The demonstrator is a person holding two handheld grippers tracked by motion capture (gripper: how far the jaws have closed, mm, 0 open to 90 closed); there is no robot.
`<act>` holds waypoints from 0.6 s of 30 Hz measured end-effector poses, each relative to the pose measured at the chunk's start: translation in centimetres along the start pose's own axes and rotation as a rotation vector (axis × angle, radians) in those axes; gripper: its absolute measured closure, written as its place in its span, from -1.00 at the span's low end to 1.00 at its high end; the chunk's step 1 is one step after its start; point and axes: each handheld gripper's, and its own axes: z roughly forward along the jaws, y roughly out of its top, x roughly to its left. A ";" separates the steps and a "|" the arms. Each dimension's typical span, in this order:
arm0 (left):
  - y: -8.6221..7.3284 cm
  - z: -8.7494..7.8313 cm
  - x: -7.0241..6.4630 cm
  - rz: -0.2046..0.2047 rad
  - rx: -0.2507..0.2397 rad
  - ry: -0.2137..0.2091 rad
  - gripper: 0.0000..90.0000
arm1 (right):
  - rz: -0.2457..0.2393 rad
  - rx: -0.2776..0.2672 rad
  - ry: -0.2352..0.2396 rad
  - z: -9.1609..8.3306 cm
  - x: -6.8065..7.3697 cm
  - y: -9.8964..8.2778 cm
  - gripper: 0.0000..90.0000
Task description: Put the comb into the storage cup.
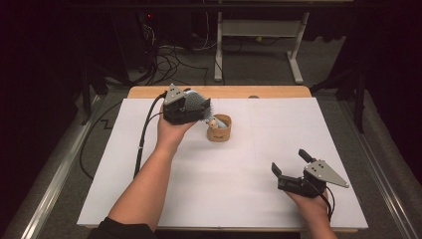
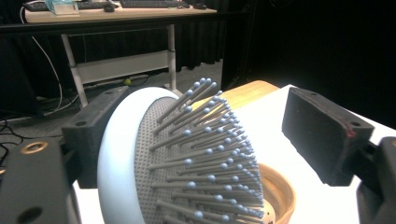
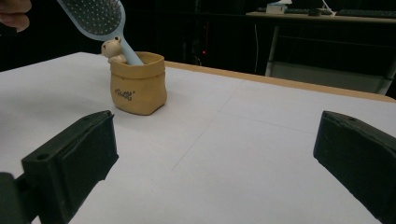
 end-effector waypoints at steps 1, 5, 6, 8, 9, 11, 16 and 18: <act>0.0 0.0 0.0 -0.003 -0.001 0.000 -0.66 | 0.000 0.000 0.000 0.0 0.0 0.0 -1.00; 0.0 0.0 0.1 -0.003 -0.005 0.003 -0.70 | 0.001 0.000 0.000 0.0 0.0 0.0 -1.00; 0.0 0.0 0.1 -0.001 -0.004 0.005 -0.70 | 0.000 0.000 0.000 0.0 0.0 0.0 -1.00; 0.0 -0.1 0.1 0.000 0.000 0.002 -0.75 | -0.001 0.001 0.001 0.0 0.0 0.0 -1.00; 0.0 -0.1 0.1 -0.002 0.001 0.001 -0.78 | 0.001 0.003 0.000 0.0 0.0 0.0 -1.00; 0.0 -0.3 0.1 -0.011 -0.003 -0.002 -0.87 | 0.001 0.004 0.000 0.0 0.0 0.0 -1.00; 0.0 -0.7 0.2 -0.015 -0.015 -0.011 -1.00 | -0.002 0.004 0.001 0.0 0.1 0.0 -1.00; 0.1 -0.9 0.3 -0.019 -0.020 -0.018 -1.00 | -0.003 0.004 0.000 0.0 0.1 0.0 -1.00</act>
